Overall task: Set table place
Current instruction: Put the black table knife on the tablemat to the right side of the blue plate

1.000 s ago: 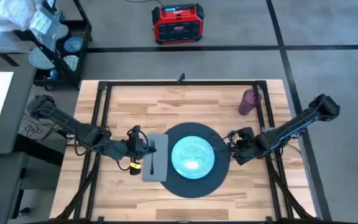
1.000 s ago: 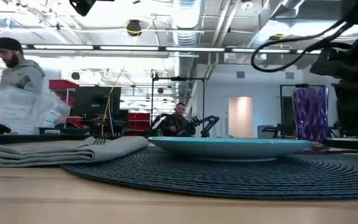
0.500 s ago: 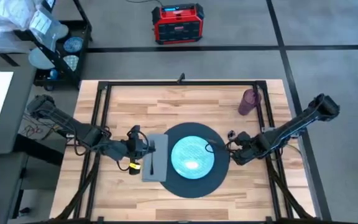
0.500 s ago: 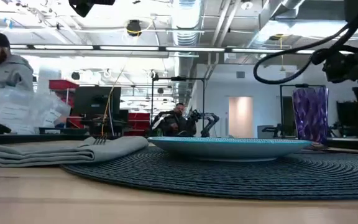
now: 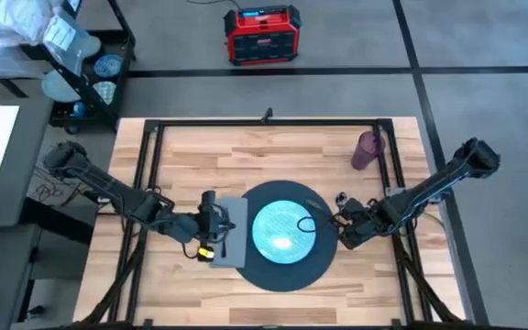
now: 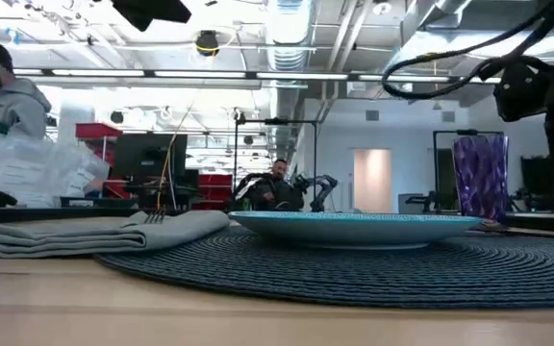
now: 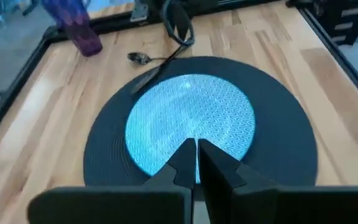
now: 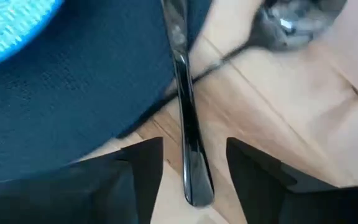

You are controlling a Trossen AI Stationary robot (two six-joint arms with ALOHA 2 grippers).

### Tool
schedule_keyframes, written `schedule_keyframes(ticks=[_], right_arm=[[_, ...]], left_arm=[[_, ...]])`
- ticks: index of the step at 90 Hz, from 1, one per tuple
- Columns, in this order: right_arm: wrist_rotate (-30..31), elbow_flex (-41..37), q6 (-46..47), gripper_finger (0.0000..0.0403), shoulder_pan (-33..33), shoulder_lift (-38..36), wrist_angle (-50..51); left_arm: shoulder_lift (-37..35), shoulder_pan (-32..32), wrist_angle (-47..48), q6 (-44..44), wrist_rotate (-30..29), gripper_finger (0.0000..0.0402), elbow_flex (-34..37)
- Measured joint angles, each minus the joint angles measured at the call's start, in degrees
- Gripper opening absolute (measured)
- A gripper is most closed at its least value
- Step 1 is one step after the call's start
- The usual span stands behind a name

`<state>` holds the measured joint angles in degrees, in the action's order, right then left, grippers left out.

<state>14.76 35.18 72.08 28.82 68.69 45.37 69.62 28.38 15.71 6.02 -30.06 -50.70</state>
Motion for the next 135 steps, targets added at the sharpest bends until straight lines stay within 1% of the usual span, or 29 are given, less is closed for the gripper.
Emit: schedule_keyframes(ticks=[8, 16, 21, 32, 44, 58, 93, 104, 128, 135], right_arm=[[1.34, 0.00, -1.90, 0.0144, -0.17, 0.23, -2.22], [2.04, 0.00, -3.15, 0.0138, -0.50, 1.24, -1.96], [2.19, 0.00, -3.73, 0.0136, -0.54, 2.35, -1.28], [1.78, -0.04, -6.43, 0.0134, -0.96, 5.85, -0.94], [0.31, -0.04, -9.42, 0.0134, -1.71, 9.31, -1.74], [0.18, -0.04, -10.48, 0.0134, -1.52, 11.24, -2.00], [-0.23, -0.04, -12.57, 0.0129, -1.53, 11.26, -2.39], [-1.47, -0.04, -12.70, 0.0105, -1.53, 11.26, -2.58], [-1.49, -0.16, -12.81, 0.0015, -1.53, 11.13, -4.84], [-1.30, -0.59, -12.41, 0.0005, -1.53, 11.05, -6.32]], left_arm=[[0.44, -0.07, -3.03, -0.83, 0.00, 0.0000, 0.00], [0.62, -0.08, -4.70, -0.88, 0.47, 0.0000, -0.02], [0.60, -0.19, -6.10, -0.90, 1.96, 0.0000, -0.02], [0.62, -0.22, -7.58, -0.96, 7.29, 0.0000, -0.02], [0.59, -0.16, -9.26, -0.95, 8.73, 0.0000, -0.02], [0.59, -0.16, -9.40, -0.81, 8.81, 0.0000, -0.02], [0.79, -0.17, -9.10, -0.85, 8.80, 0.0000, -0.02], [0.79, -0.17, -9.12, -0.85, 8.79, 0.0000, -0.02], [0.79, -0.16, -9.09, -0.81, 8.79, 0.0000, -0.02], [0.79, -0.15, -9.07, -0.78, 8.76, 0.0000, -0.02]])
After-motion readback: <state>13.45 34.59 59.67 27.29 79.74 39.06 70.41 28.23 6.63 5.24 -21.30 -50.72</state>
